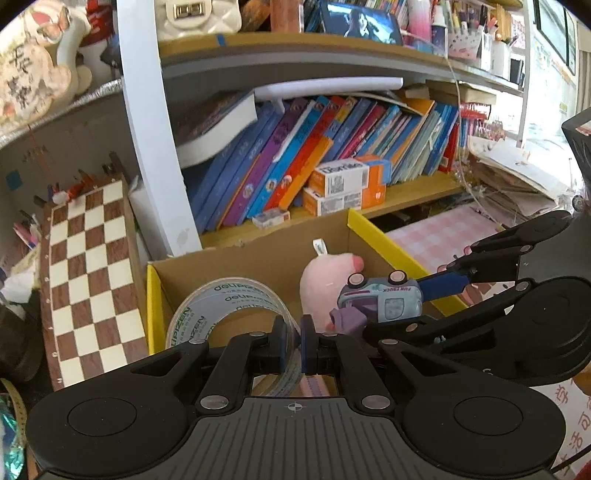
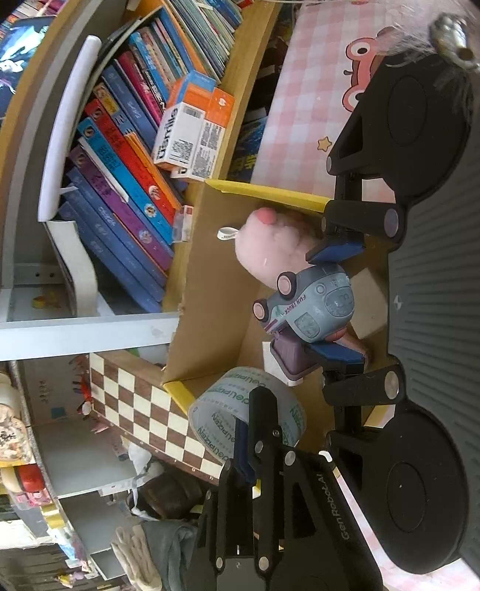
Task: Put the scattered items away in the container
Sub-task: 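Carry the tape roll and toy car into the box with both grippers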
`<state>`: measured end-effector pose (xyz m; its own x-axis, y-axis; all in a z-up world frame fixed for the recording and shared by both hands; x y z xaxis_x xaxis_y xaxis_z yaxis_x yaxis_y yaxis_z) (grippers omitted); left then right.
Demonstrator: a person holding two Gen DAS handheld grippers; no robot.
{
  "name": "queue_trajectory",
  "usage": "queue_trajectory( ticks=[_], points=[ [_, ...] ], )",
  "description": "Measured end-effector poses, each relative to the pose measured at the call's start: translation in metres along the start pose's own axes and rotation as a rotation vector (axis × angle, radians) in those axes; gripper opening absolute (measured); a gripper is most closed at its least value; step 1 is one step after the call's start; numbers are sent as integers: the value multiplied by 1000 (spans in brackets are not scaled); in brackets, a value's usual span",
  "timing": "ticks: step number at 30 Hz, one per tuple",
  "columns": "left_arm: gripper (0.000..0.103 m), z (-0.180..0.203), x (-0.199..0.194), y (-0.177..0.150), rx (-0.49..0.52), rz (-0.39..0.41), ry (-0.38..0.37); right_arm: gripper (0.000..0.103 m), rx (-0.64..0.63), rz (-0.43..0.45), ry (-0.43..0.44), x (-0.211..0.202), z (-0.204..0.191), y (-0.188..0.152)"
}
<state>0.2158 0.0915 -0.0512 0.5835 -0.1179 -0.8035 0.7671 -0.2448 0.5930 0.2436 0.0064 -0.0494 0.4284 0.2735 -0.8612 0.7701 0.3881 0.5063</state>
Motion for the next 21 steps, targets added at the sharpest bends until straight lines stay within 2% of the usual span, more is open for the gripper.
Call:
queue_trajectory(
  ticks=[11,18,21],
  points=[
    [6,-7,33,-7,-23,-77,-35,43,-16,-36,-4,23,5,8],
    [6,-15,50,-17,-23,-148,5,43,-35,-54,-5,34,5,13],
    [7,-16,54,-20,-27,-163,-1,43,-42,-61,-3,39,4,14]
  ],
)
Point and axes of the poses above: each gripper's, at about its wrist camera, not at the fingertips, and x roughly the way its jaws point, z to its right, y to its top, the point moved 7 cm from there along x, roughly the way its jaws point, and after that the axes turned 14 degrees about -z, right-handed, at the moved point
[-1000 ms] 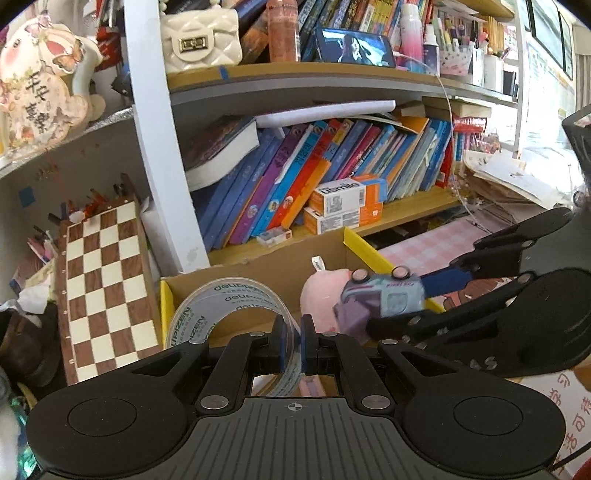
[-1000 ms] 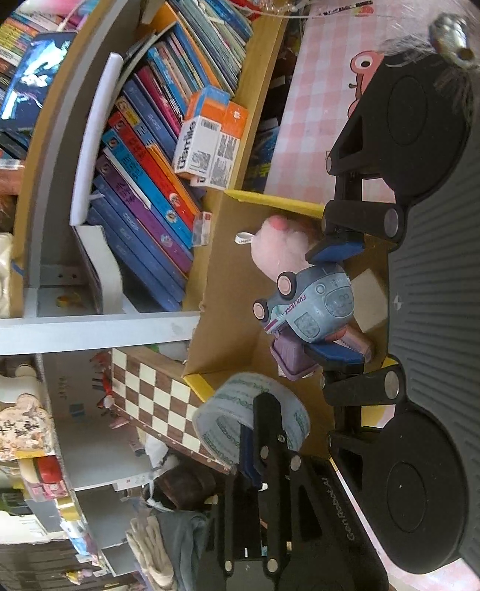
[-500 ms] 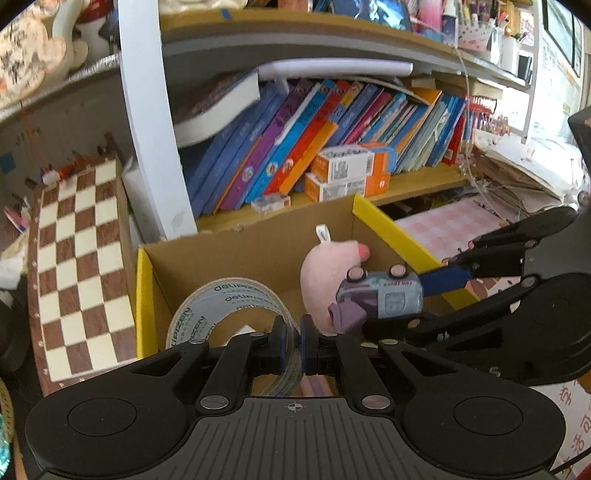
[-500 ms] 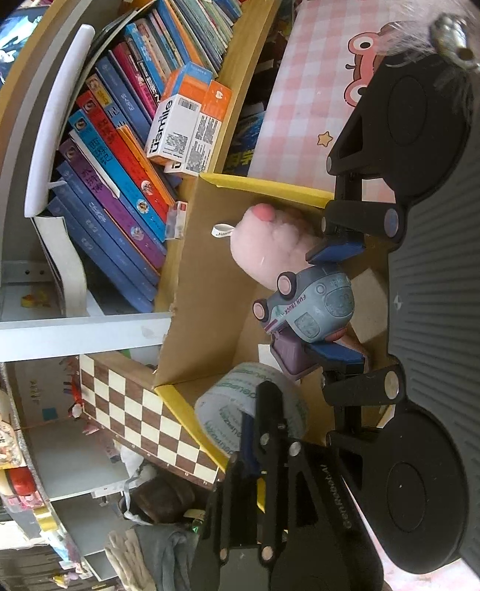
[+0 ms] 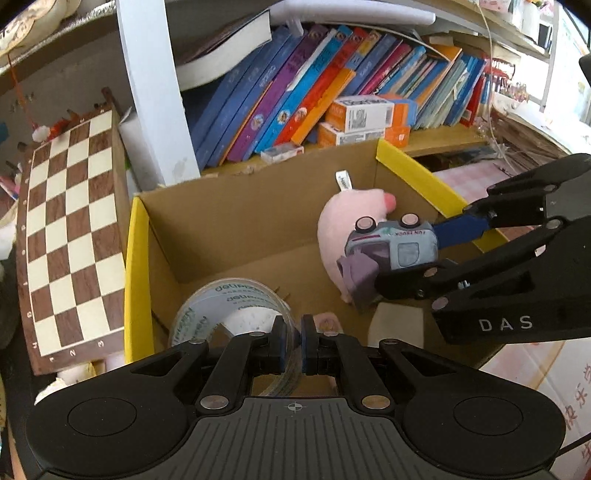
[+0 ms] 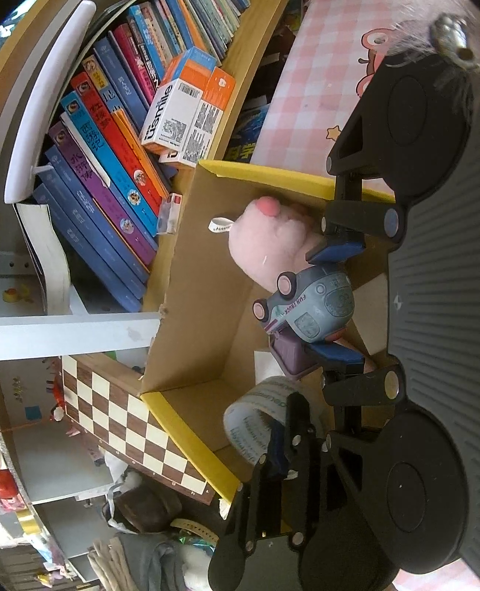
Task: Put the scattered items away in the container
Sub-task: 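Carry the tape roll and toy car into the box with both grippers, then open the left gripper to drop the tape while the right releases the car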
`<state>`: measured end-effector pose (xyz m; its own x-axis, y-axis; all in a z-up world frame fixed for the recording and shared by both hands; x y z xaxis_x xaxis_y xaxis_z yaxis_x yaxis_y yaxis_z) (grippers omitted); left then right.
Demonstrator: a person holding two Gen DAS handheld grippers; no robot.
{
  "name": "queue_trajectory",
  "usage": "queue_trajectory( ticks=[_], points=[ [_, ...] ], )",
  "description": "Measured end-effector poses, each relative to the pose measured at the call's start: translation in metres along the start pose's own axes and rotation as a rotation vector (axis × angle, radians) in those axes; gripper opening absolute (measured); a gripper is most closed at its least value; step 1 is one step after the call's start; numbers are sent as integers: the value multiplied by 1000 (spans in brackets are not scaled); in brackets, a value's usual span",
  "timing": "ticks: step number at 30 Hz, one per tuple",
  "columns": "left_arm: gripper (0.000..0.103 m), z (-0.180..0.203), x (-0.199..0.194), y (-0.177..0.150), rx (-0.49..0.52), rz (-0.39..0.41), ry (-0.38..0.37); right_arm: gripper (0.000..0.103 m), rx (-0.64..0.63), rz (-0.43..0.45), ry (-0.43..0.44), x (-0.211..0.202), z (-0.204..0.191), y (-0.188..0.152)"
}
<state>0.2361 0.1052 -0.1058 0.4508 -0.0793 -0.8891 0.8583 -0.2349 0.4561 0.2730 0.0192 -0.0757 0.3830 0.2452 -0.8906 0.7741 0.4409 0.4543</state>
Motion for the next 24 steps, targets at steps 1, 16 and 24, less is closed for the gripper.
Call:
queue_trajectory(
  ticks=[1,16,24],
  points=[
    [7,0,1,0,0,-2,0,43,-2,-2,1,1,0,1],
    [22,-4,-6,-1,2,38,24,43,-25,-16,2,15,-5,8],
    [44,-5,-25,1,-13,108,40,43,-19,-12,-7,13,-2,11]
  ],
)
Point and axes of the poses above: each gripper's, at about its wrist camera, not at the fingertips, and x roughly the way its jaws point, z to its right, y to its top, the point moved 7 cm from there along x, roughly the way its jaws point, and after that the axes turned 14 degrees about -z, right-handed, at the moved point
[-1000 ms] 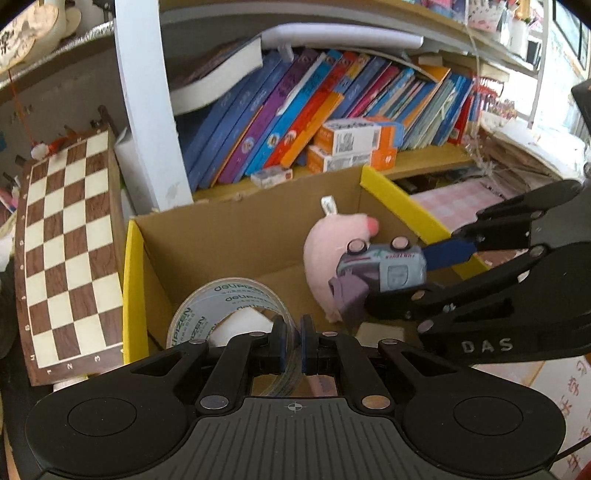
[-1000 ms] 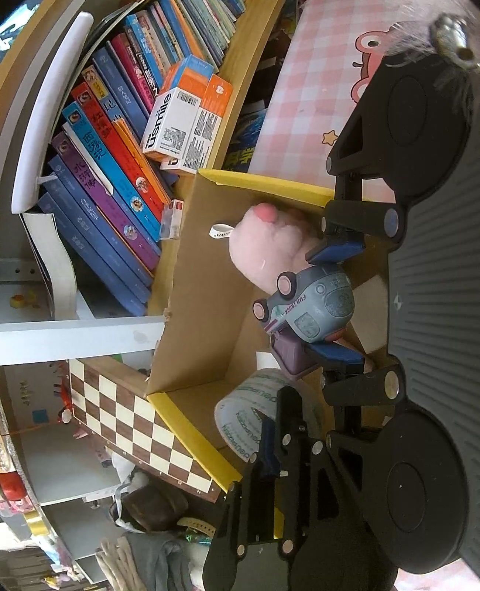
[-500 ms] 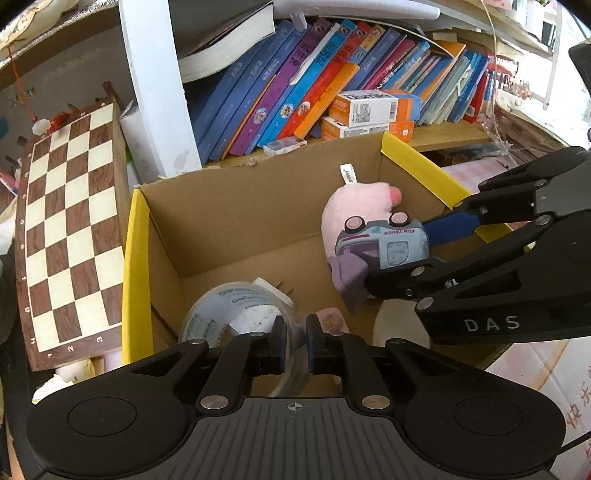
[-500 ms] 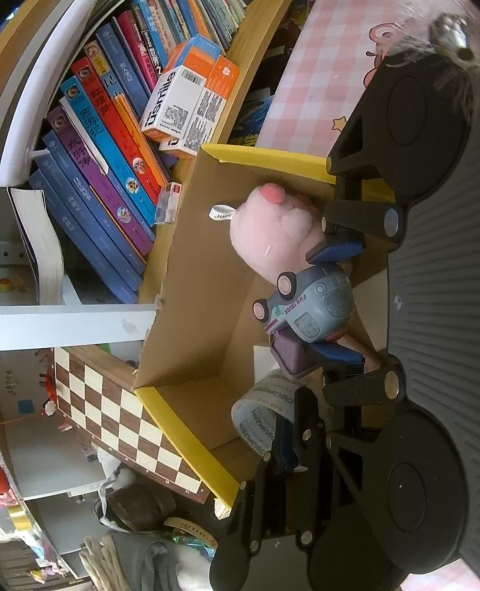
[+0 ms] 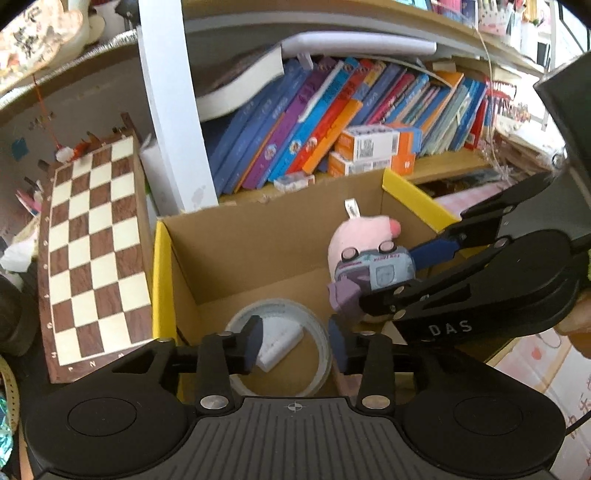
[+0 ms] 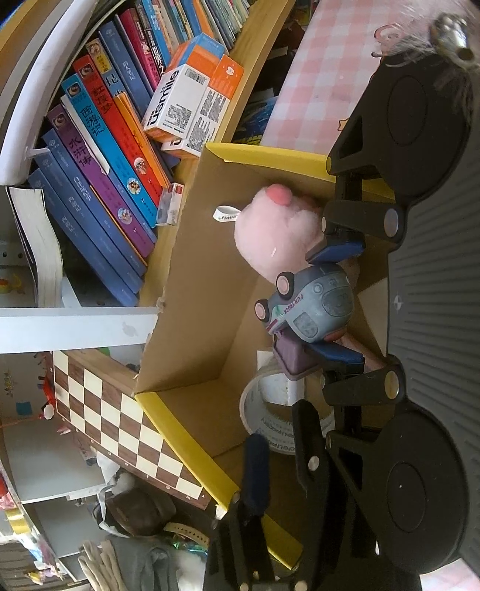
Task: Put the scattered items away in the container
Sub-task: 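Open the left gripper to drop the tape while the right releases the car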
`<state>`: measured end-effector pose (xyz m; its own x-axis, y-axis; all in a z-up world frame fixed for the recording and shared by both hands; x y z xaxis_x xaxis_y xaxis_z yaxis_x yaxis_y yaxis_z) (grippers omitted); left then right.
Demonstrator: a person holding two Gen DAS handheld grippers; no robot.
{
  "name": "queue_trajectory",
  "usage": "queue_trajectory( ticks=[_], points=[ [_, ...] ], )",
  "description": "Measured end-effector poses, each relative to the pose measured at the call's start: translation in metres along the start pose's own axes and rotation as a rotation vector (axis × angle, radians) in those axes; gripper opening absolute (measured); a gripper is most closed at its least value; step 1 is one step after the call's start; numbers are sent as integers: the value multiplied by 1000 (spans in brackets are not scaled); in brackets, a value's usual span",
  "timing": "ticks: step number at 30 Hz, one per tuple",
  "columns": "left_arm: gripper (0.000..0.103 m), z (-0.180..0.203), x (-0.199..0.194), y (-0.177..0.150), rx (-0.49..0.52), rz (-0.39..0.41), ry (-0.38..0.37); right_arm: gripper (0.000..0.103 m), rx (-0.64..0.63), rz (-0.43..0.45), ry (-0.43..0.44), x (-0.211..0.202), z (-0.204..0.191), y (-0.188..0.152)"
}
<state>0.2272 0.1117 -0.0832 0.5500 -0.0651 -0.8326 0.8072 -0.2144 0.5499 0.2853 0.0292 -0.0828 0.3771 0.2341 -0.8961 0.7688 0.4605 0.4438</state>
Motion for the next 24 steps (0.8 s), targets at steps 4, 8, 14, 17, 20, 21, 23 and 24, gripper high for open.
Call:
queue_trajectory(
  ticks=[4,8,14,17,20,21,23,24],
  points=[
    [52,-4,-8,1,-11,26,18,43,1,1,-1,0,-1,1],
    [63,-10,-17,2,-32,51,35,43,-4,3,2,2,-4,4],
    [65,-16,-19,-2,-43,47,36,43,9,33,-8,-2,-1,16],
    [65,-15,-18,-4,-40,40,30,43,6,33,-12,-1,1,19],
    [65,-13,-16,-5,-30,35,24,43,-3,28,-12,2,0,21],
    [65,-12,-16,-5,-28,34,23,43,-6,27,-12,4,-1,23],
    [66,-12,-15,-5,-25,29,21,43,-7,27,-13,6,-1,26],
    [66,-11,-14,-5,-25,27,20,43,-2,26,-14,7,0,28]
  ],
)
Point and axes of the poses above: each gripper's, at about its wrist camera, not at the fingertips, and x roughly the way its jaws point, z to its right, y to its top, the point moved 7 cm from there along x, roughly the way its jaws point, and after that the axes turned 14 degrees about -z, right-handed, at the moved point
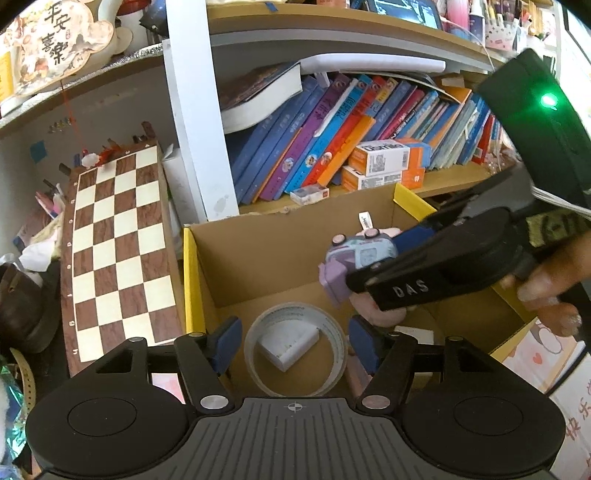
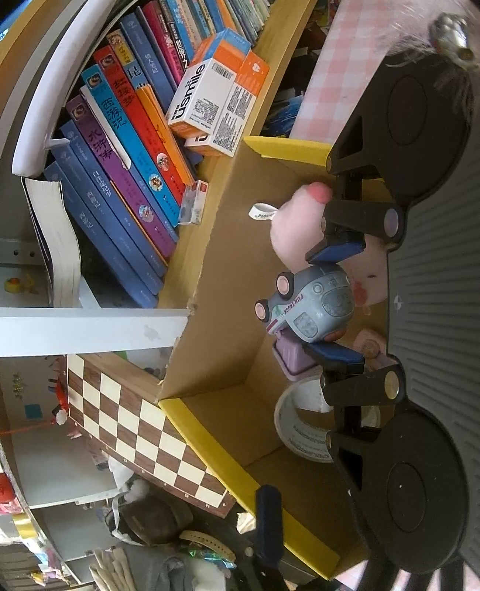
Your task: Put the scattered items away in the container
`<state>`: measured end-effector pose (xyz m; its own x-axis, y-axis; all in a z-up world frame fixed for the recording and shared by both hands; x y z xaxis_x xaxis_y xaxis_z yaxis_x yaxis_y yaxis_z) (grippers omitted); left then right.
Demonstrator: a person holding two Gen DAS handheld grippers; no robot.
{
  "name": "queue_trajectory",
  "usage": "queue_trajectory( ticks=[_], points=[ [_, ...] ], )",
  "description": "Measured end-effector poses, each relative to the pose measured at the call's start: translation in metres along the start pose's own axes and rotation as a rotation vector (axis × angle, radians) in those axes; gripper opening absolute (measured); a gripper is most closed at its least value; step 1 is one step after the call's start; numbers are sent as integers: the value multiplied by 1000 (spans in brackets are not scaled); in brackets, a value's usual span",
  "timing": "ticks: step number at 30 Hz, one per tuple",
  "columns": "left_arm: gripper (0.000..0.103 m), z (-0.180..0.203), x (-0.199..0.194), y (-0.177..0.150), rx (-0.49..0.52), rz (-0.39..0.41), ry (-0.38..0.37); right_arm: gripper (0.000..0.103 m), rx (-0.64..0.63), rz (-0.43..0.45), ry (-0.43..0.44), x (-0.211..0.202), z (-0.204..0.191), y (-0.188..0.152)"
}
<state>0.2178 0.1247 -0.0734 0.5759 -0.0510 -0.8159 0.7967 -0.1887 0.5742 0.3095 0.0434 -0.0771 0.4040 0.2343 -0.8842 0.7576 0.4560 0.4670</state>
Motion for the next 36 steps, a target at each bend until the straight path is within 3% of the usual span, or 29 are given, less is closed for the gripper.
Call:
queue_trajectory(
  ticks=[13,16,36],
  points=[
    [66,6,5,-1,19,-18,-9,44,33,0,-1,5,6,6],
    [66,8,3,0,26,-12,-12,48,31,23,1,-3,6,8],
    [66,30,-48,-8,46,54,7,49,57,89,-5,-70,-3,-28]
  ],
)
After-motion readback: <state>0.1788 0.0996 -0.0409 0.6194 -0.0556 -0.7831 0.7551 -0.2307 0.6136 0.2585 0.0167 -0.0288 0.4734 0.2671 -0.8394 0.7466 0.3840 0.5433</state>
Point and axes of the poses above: each gripper's, at about its wrist camera, not at the fingertips, and x roughly the way its jaws point, z to its right, y to its top, the point moved 7 cm from there along x, roughly the way its jaws point, and after that the axes turned 14 degrees about -z, right-handed, at the moved point
